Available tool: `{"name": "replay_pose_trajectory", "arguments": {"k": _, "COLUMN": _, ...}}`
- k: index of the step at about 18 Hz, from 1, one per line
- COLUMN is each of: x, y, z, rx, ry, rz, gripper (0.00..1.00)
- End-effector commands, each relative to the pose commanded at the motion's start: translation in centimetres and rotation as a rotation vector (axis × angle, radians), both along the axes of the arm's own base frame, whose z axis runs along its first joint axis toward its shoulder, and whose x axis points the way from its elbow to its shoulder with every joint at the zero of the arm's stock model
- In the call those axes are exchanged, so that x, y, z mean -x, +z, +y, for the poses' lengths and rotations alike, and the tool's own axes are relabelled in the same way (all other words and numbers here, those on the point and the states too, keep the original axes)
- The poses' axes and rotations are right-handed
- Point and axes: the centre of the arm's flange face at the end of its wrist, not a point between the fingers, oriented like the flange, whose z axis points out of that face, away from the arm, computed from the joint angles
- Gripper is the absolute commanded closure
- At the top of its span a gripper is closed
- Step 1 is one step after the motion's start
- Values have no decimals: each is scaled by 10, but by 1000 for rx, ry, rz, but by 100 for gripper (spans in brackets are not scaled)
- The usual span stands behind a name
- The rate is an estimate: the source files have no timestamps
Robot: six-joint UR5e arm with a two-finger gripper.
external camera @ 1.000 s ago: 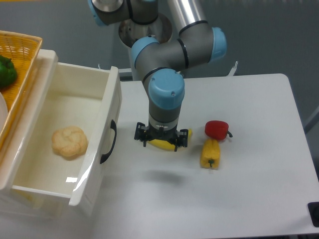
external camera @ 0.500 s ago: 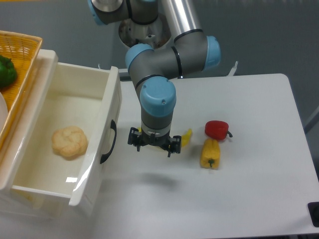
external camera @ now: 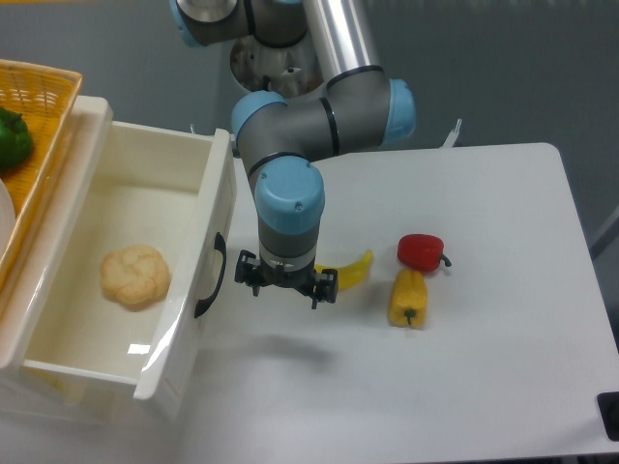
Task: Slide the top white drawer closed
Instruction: 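Move the gripper toward the front of the open white drawer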
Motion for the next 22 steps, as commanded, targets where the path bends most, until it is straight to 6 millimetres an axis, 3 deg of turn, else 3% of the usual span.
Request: {"name": "replay_pose_trajectory", "arguments": {"k": 22, "x": -23, "y": 11, "z": 11, "rx": -34, "ry": -43, "rz": -7, "gripper": 0}}
